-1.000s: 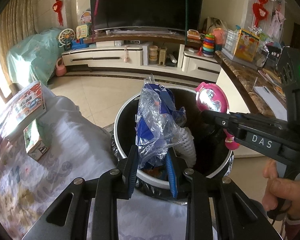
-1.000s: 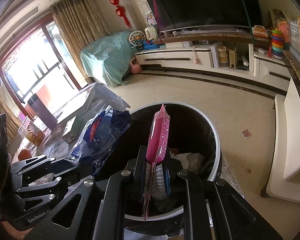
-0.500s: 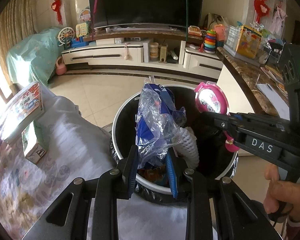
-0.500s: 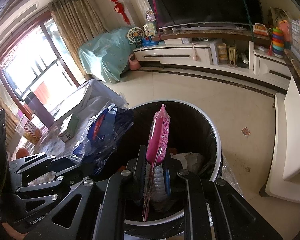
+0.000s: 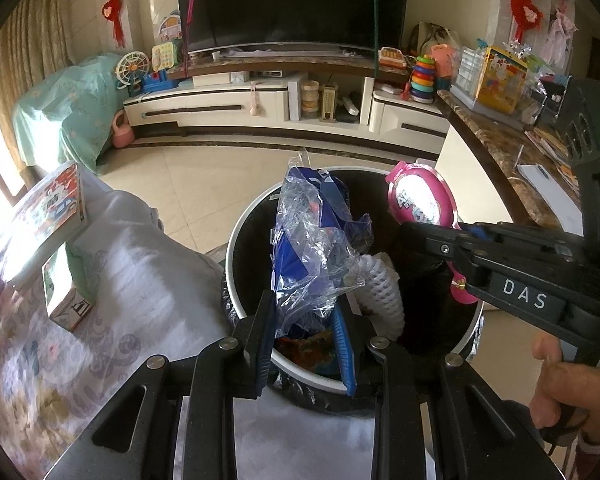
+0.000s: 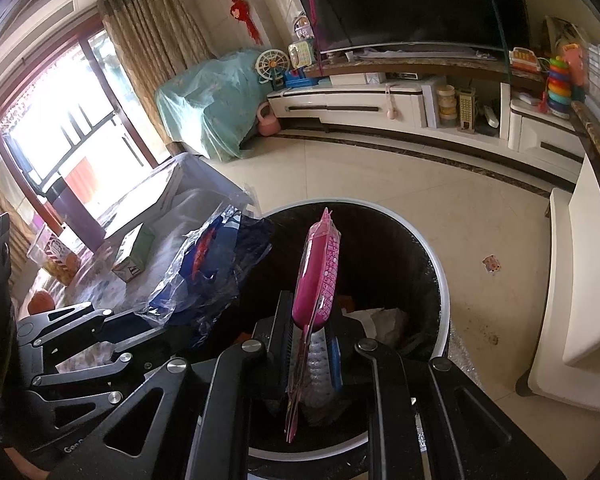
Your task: Collect trash
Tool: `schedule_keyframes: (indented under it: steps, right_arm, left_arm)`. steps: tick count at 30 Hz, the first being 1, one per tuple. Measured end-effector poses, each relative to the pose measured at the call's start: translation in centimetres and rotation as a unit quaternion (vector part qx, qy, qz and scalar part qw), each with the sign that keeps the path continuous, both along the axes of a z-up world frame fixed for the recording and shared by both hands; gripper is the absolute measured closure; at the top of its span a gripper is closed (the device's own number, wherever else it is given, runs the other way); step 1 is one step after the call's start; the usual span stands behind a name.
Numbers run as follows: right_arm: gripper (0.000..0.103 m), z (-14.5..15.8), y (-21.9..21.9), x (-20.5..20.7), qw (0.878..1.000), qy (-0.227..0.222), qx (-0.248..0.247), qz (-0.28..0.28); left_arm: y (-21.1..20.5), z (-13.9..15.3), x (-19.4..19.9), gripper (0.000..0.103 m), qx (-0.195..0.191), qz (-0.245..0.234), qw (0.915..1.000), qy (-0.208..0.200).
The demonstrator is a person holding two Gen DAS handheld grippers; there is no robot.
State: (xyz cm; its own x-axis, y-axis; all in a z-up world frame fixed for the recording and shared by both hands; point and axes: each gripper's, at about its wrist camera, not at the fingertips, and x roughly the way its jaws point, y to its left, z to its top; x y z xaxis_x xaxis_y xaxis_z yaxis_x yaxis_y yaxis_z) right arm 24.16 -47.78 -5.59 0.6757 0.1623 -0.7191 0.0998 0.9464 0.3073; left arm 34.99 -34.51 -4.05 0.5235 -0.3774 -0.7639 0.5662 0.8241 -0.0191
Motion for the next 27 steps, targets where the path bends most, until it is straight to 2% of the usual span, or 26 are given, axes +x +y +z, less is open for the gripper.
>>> schedule_keyframes:
  steps: [4,8,9,10,13,15,18,21,25,27]
  right_arm:
    - [0.085,0.1,0.3,0.1,1.0,0.004,-0.003,0.001]
    - [0.082,0.0,0.2,0.3,1.0,0.01,-0.003,-0.001]
    - [0.079,0.0,0.1,0.3,1.0,0.01,-0.003,-0.003]
    - [0.073,0.1,0.0,0.3,1.0,0.009,-0.003,-0.005]
    - [0.056,0.5,-0.1,-0.2,1.0,0.0,-0.001,-0.011]
    - [0.054,0.8,0.0,-0.6,1.0,-0.004,-0.001,-0.013]
    - [0.041,1.3,0.1,-1.4,1.0,-0.012,0.003,-0.016]
    - [0.035,1.7,0.6,-2.6,1.0,-0.023,0.001,-0.02]
    - [0.026,2.2,1.4,-4.4,0.999,-0.037,0.006,-0.03]
    - [0.021,2.3,2.1,-5.5,0.998,-0.044,0.009,-0.035]
  left_arm:
    - [-0.1,0.1,0.3,0.074,0.0,0.002,1.0,0.001]
    - [0.0,0.5,0.3,0.064,-0.004,0.007,1.0,-0.002]
    - [0.0,0.6,0.2,0.055,-0.004,0.009,0.9999,-0.005]
    - [0.0,0.7,0.2,0.052,-0.005,0.01,0.9999,-0.006]
    - [0.4,0.9,-0.2,0.051,-0.01,0.015,0.9998,-0.01]
    - [1.1,0.9,-0.7,0.05,-0.018,0.02,0.9996,-0.01]
    - [2.3,0.7,-1.8,0.049,-0.03,0.028,0.9991,-0.01]
    - [3.8,0.5,-3.2,0.049,-0.042,0.04,0.9983,-0.01]
    - [6.7,0.1,-5.8,0.048,-0.073,0.063,0.9953,-0.007]
    - [8.3,0.0,-7.5,0.045,-0.088,0.076,0.9931,-0.013]
